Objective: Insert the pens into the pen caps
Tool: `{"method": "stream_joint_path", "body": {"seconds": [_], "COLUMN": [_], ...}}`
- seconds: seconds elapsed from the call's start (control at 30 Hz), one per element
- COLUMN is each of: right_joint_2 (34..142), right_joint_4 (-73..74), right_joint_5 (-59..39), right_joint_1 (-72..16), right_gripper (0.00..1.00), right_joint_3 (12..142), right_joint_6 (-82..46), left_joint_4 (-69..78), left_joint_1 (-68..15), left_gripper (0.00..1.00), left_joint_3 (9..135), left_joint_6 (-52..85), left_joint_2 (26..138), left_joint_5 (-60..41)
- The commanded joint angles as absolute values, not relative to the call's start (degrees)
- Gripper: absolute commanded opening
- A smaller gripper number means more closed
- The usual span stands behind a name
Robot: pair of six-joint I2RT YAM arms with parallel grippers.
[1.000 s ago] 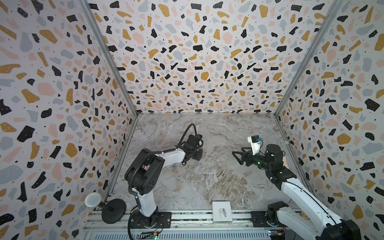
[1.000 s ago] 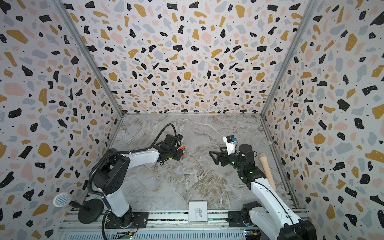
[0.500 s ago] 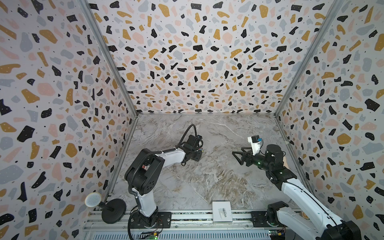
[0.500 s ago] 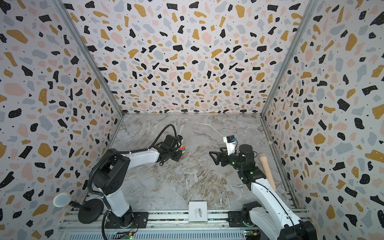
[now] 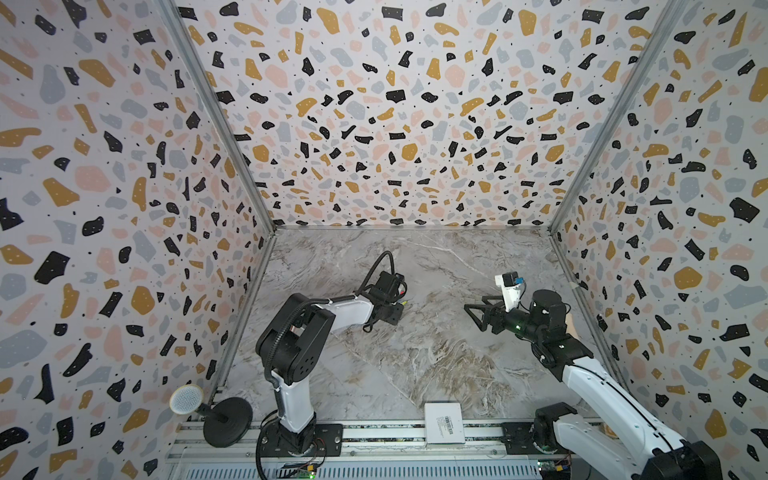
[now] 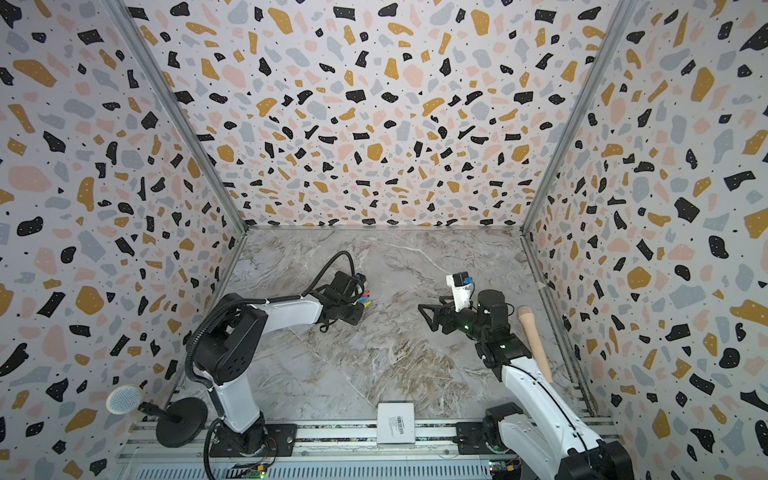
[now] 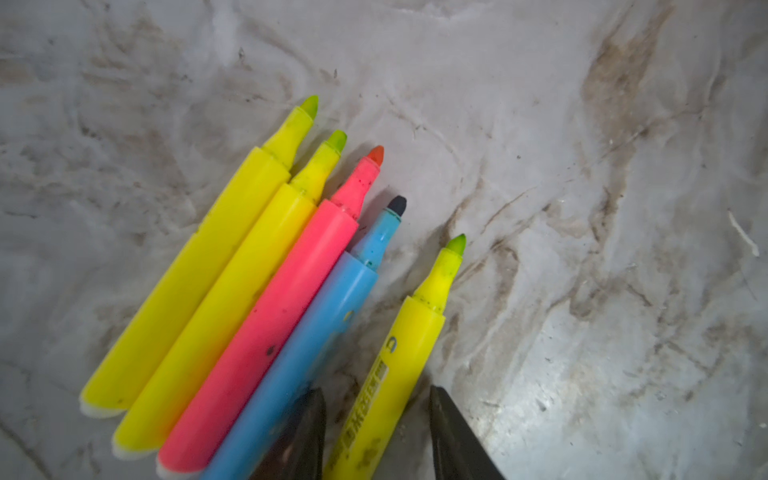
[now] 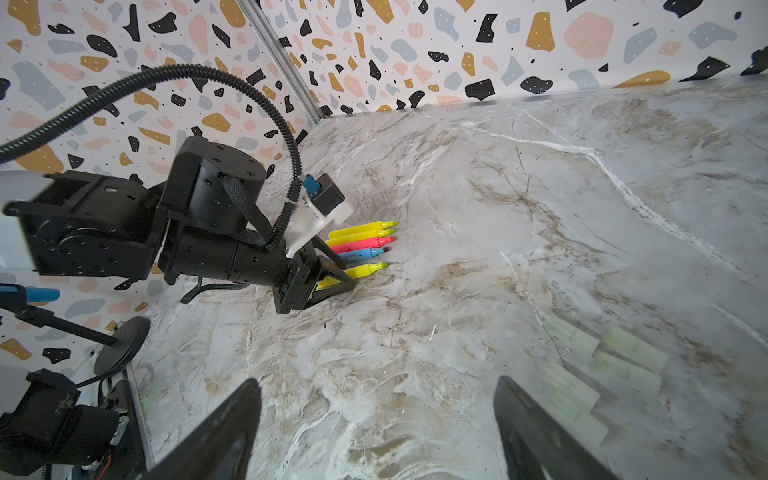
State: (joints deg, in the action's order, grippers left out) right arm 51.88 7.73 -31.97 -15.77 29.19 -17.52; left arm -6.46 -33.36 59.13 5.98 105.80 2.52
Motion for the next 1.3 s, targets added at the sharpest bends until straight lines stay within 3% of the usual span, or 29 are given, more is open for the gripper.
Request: {"method": "stream_joint_path", "body": {"seconds": [0.0, 0.23, 0.37, 0.5, 0.67, 0.8, 1.1, 1.27], "right_joint_2": [50.5, 49.2, 48.8, 49.0, 51.4, 54.4, 63.1, 66.5], "right_joint_4": [8.9, 8.8, 7.7, 5.7, 4.8, 12.1, 24.2, 28.3], "right_joint_5": [-33.0, -31.4, -29.8, -28.5, -32.6, -39.4, -39.6, -38.7], "right_joint_1": [-16.1, -16.1, -16.1, -16.0, -16.2, -16.8, -27.0, -30.3], "right_gripper": [0.87, 0.87, 0.87, 0.87, 0.86, 0.85, 0.79, 0.69], "right_joint_3": [28.8, 28.4, 28.7, 29.2, 28.5, 24.3, 24.3, 26.1], "right_joint_6": [-18.0, -18.6, -18.7, -19.1, -22.6, -28.3, -34.7, -36.5], "left_joint_4": [-8.9, -11.7, -11.2, -7.7, 18.4, 37.6, 48.0, 46.7], "left_joint_1": [-34.2, -37.7, -39.5, -41.1, -41.5, -42.8, -48.2, -49.2], "left_gripper": [0.40, 0.31, 0.14, 0.05, 0.04, 0.04, 0.04, 0.04], "left_joint_3": [61.0, 60.9, 59.3, 56.2, 40.6, 31.4, 25.3, 24.6], "left_joint_6": [4.4, 3.7, 3.8, 4.4, 13.6, 24.2, 30.4, 29.9], "left_joint_2": [106.4, 107.1, 107.6, 105.4, 92.3, 85.7, 77.3, 75.0], "left_joint_5": [3.2, 3.3, 1.7, -2.5, -14.2, -18.5, -15.7, -15.0]}}
